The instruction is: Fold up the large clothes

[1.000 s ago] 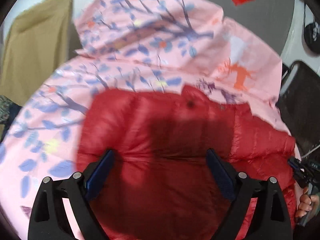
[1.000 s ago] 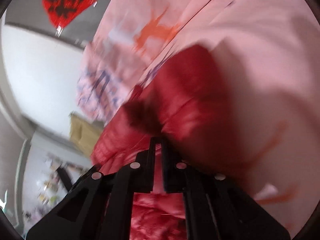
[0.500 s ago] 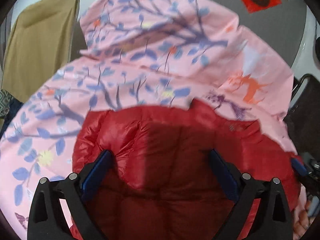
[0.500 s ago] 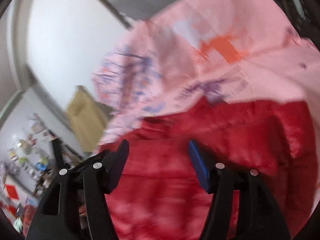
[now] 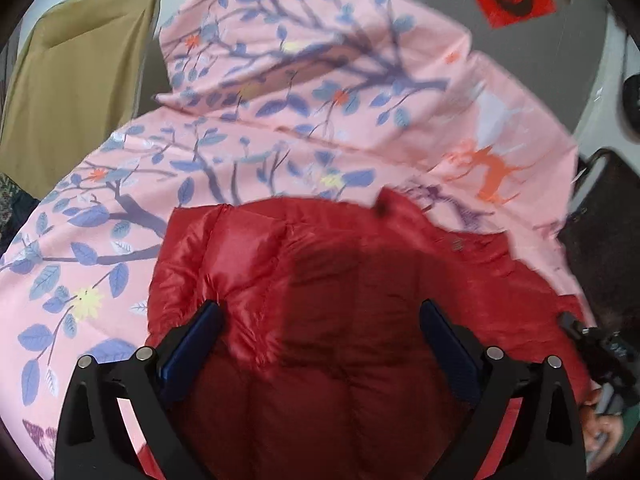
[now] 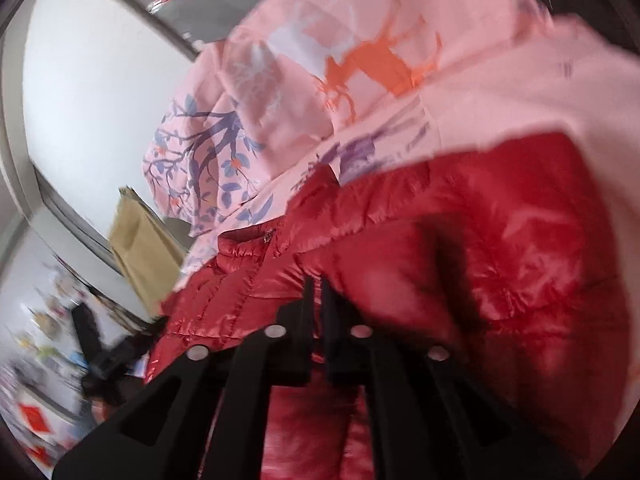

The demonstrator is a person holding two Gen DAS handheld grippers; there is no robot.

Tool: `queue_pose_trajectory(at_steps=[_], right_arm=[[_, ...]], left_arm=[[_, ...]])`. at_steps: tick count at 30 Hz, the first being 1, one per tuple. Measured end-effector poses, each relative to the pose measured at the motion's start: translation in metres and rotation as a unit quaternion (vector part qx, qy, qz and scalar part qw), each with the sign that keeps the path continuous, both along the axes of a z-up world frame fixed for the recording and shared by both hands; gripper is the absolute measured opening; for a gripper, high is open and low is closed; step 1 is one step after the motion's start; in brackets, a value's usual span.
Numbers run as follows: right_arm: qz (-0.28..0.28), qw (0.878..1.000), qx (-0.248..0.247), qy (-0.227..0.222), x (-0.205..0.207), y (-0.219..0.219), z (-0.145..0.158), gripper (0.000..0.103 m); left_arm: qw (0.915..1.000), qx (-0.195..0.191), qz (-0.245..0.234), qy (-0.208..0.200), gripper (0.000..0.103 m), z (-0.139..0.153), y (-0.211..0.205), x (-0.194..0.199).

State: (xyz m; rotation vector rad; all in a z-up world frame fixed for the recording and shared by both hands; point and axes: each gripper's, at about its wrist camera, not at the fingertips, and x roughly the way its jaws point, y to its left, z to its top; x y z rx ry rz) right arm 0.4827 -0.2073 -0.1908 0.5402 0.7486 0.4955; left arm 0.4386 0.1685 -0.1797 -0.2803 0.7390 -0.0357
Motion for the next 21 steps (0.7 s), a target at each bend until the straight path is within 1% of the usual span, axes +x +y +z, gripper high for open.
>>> queue_pose_trajectory(at_steps=[1, 2, 3, 4, 6, 8, 10, 11, 13, 16, 18, 21], right_arm=[[0.006, 1.0, -0.009, -0.018, -0.007, 0.005, 0.009, 0.045], [0.016, 0.999, -0.022, -0.041, -0.016, 0.012, 0.019, 0.053], [0.024, 0.998, -0.031, -0.054, -0.021, 0.017, 0.024, 0.058], [0.042, 0.996, -0.045, -0.065, -0.026, 0.027, 0.029, 0.058], [0.07, 0.994, -0.065, -0.06, -0.03, 0.041, 0.028, 0.058], [0.088, 0.991, -0.094, -0.046, -0.028, 0.056, 0.019, 0.058], [0.096, 0.986, -0.131, -0.033, -0.025, 0.067, 0.01, 0.058], [0.1, 0.984, -0.146, -0.026, -0.024, 0.071, 0.005, 0.058], [0.105, 0.98, -0.167, -0.013, -0.021, 0.078, -0.004, 0.059], [0.107, 0.974, -0.197, -0.007, -0.021, 0.087, -0.013, 0.059], [0.108, 0.974, -0.2, -0.004, -0.02, 0.088, -0.016, 0.059], [0.11, 0.976, -0.188, 0.003, -0.017, 0.085, -0.018, 0.059]], left_arm=[[0.9999, -0.006, -0.01, -0.008, 0.1, 0.007, -0.003, -0.005], [0.9997, -0.008, -0.022, -0.011, 0.1, 0.011, -0.008, -0.008], [0.9992, -0.005, -0.037, -0.012, 0.1, 0.014, -0.015, -0.011], [0.9988, 0.002, -0.047, -0.01, 0.1, 0.013, -0.021, -0.013], [0.9974, 0.025, -0.068, 0.003, 0.1, 0.006, -0.036, -0.016], [0.9941, 0.076, -0.077, 0.014, 0.1, -0.007, -0.054, -0.017], [0.9886, 0.128, -0.078, 0.018, 0.1, -0.017, -0.067, -0.015], [0.9872, 0.138, -0.077, 0.02, 0.1, -0.021, -0.07, -0.015], [0.9861, 0.146, -0.074, 0.029, 0.1, -0.027, -0.07, -0.012], [0.9867, 0.139, -0.073, 0.044, 0.1, -0.033, -0.065, -0.006], [0.9867, 0.138, -0.072, 0.049, 0.1, -0.034, -0.065, -0.005], [0.9873, 0.133, -0.072, 0.048, 0.1, -0.034, -0.063, -0.006]])
